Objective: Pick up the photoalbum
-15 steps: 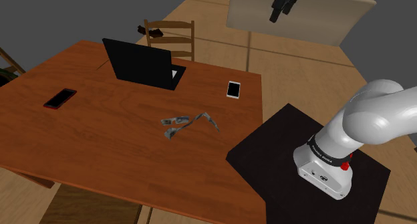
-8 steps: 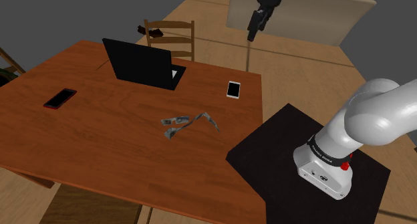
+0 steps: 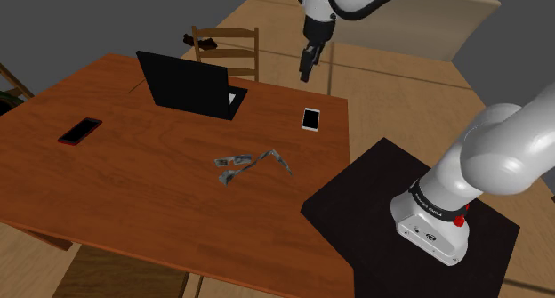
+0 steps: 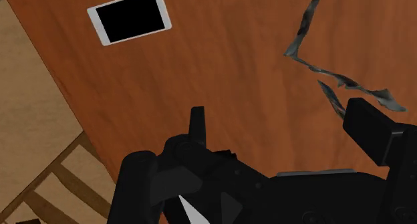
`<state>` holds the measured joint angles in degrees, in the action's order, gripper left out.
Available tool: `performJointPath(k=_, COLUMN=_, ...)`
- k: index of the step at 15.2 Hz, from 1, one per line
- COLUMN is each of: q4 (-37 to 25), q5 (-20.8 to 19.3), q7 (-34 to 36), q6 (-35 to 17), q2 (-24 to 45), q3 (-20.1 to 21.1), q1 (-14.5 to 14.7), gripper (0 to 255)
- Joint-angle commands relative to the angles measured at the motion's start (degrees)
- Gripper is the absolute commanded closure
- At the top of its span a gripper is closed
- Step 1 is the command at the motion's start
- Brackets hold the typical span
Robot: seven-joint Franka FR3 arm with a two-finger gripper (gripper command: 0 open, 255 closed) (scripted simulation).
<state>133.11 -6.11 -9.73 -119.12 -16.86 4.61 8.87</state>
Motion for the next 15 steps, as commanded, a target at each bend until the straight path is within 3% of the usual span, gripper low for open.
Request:
performJointPath(k=1, q4=-0.5, q5=-0.5, q7=-0.3, q6=-1.8, q2=3.2, q3=1.0, q1=0.8, gripper=0)
performJointPath(k=15, q4=-8.1, q5=-8.2, q7=-0.3, q6=-12.1, q2=28.6, q3=6.2, q1=6.1, gripper=0)
